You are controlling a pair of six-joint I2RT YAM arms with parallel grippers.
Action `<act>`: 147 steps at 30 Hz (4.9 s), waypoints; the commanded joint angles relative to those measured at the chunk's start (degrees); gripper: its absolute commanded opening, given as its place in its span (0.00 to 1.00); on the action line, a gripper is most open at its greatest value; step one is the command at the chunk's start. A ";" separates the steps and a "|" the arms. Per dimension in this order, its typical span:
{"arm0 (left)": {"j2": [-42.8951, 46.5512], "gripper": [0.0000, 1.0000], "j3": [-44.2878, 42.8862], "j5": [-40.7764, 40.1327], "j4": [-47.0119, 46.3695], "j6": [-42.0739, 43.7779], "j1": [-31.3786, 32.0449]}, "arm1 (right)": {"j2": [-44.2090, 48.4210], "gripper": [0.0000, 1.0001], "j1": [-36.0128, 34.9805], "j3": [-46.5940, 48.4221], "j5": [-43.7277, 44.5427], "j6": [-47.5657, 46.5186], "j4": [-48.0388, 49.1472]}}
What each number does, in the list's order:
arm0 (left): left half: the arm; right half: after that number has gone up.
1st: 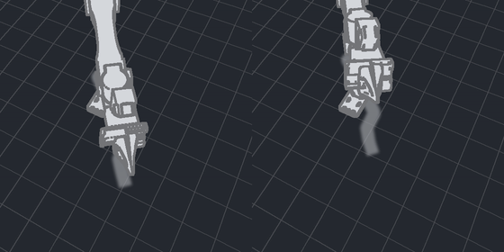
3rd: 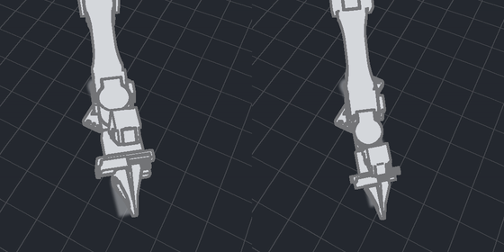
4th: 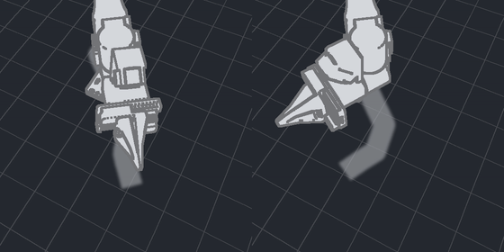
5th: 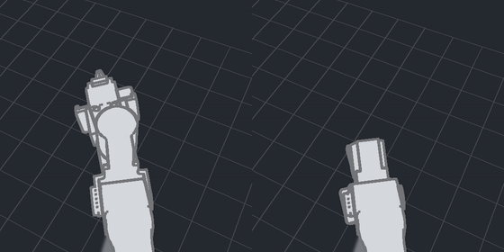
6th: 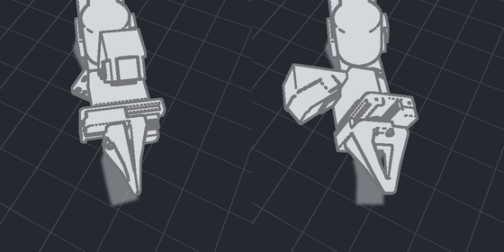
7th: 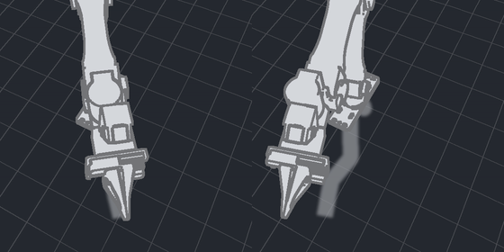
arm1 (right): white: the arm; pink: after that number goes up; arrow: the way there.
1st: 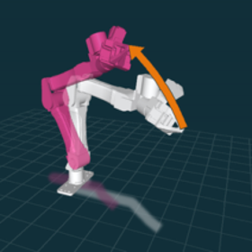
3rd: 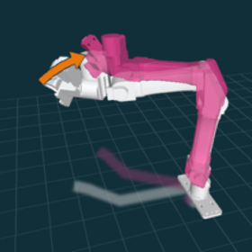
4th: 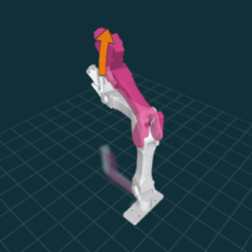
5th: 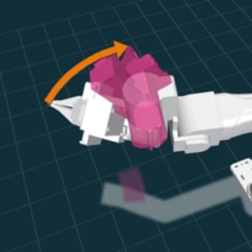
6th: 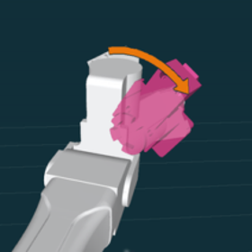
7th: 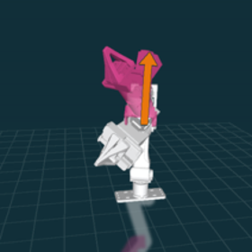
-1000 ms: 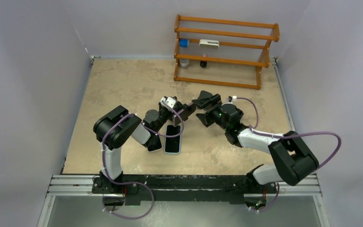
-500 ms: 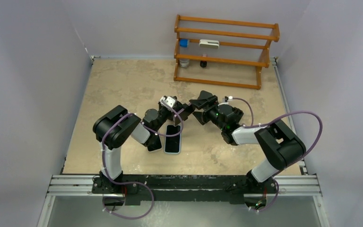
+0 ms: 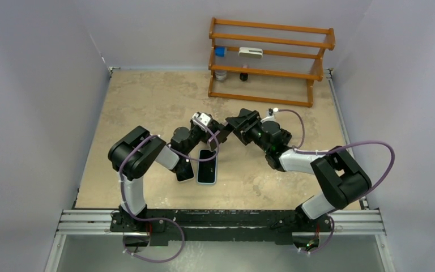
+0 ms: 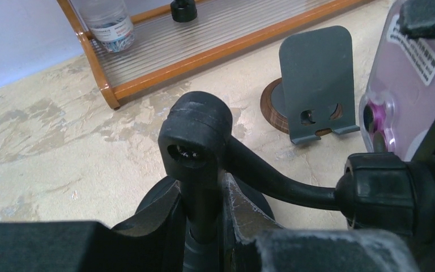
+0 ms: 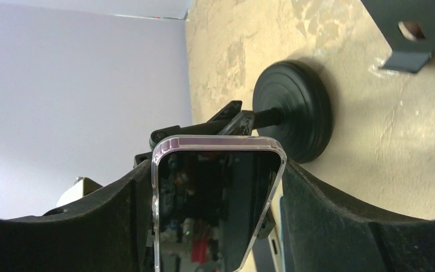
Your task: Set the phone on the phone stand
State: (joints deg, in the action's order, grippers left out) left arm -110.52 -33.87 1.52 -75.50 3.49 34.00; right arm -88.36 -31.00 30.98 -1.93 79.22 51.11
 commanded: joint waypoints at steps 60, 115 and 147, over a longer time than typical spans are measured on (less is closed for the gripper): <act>2.38 0.00 -9.51 33.77 26.35 -10.45 -14.29 | 15.68 0.99 -0.05 -2.71 -15.56 -67.88 40.73; 6.01 0.61 -13.80 39.98 35.95 -7.41 -36.58 | -17.18 0.99 -26.11 38.64 29.22 -28.87 -62.95; 13.22 0.65 -10.04 34.58 38.06 -12.45 -36.62 | -28.94 0.93 -29.86 51.80 37.46 -25.24 -76.98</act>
State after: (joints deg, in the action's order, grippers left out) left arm -99.59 -43.18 36.42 -37.06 -8.93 -2.24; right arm -116.64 -59.44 80.07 31.55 51.81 -19.49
